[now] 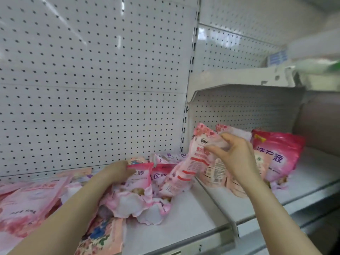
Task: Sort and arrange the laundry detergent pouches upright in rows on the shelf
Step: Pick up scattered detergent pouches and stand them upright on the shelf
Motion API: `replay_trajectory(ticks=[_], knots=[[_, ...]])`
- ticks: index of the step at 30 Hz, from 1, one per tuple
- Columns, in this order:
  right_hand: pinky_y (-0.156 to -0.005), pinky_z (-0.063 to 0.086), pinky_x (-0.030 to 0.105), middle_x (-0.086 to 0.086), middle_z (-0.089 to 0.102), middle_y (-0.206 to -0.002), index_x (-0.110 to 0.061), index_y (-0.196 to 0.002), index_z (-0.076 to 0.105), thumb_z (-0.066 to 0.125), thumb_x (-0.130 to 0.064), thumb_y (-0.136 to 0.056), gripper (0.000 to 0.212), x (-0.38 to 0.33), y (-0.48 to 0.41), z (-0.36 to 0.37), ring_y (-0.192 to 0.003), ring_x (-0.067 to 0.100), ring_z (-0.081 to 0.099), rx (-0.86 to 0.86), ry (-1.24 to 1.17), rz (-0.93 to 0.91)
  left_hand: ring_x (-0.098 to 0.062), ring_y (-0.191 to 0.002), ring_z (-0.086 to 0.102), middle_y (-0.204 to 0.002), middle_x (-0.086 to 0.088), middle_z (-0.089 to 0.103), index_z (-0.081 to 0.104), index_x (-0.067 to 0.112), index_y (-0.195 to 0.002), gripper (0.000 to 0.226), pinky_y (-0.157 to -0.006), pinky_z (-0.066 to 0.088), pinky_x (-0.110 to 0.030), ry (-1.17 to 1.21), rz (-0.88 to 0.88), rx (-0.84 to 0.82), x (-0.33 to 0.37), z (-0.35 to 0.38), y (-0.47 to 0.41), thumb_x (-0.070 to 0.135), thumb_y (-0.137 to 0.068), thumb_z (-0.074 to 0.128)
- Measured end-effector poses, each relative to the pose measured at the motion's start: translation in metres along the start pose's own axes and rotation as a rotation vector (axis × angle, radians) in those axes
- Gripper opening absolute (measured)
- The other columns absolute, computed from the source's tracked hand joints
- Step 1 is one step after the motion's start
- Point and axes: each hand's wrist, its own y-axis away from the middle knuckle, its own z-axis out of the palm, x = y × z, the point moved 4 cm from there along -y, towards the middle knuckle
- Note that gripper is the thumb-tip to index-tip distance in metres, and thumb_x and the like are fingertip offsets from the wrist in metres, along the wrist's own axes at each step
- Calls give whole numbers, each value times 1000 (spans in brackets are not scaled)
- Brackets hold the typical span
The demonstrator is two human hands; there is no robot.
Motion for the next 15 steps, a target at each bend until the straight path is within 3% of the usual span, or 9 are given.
replay_trajectory(ticks=[2,5,8,9,11,13,15], knots=[[-75,54,38,-9,72,-75,-27,-83,74,81,-41,-75,17,-8,-8,-15,-71,18,63,-37,67,17,-20,-87,64,-109,-6,68,59,15,-118,35,-72,47,-24,-40,-14,6,-1,0,-11,36,-94,45],[-85,49,41,2,74,-103,-15,-101,75,78,-37,-80,31,-2,-18,-25,-97,25,64,-29,218,39,-23,-91,66,-111,-8,65,50,10,-120,38,-73,51,-27,-40,-21,51,7,-4,-16,34,-90,54],[-84,43,28,0,72,-116,-15,-110,73,75,-34,-84,32,17,-18,-29,-104,20,65,-27,300,25,-24,-84,62,-115,-15,58,26,4,-136,73,-64,49,-29,99,-76,119,13,-7,-12,28,-82,69],[-83,41,25,0,72,-114,-16,-111,73,75,-33,-84,31,25,-17,-32,-98,18,66,-19,312,27,-26,-87,62,-115,-17,58,20,2,-140,83,-65,50,-29,142,-93,148,14,-7,-10,25,-79,71],[-86,48,28,-1,75,-105,-20,-107,74,73,-37,-84,29,45,-19,-37,-87,17,69,6,340,58,-29,-96,62,-113,-16,60,31,0,-134,76,-73,53,-32,293,-112,203,15,-8,-8,18,-74,73],[-74,60,42,-2,75,-86,-24,-97,73,69,-45,-83,25,58,-23,-36,-70,18,70,-13,404,82,-31,-101,61,-118,-15,61,46,1,-123,64,-79,57,-42,532,-108,242,15,-8,-5,11,-68,75],[-66,60,44,0,73,-81,-24,-98,72,70,-44,-83,25,66,-27,-32,-67,21,69,-41,501,85,-31,-106,61,-123,-13,62,51,5,-124,64,-84,55,-48,729,-87,278,17,-10,2,6,-66,78]])
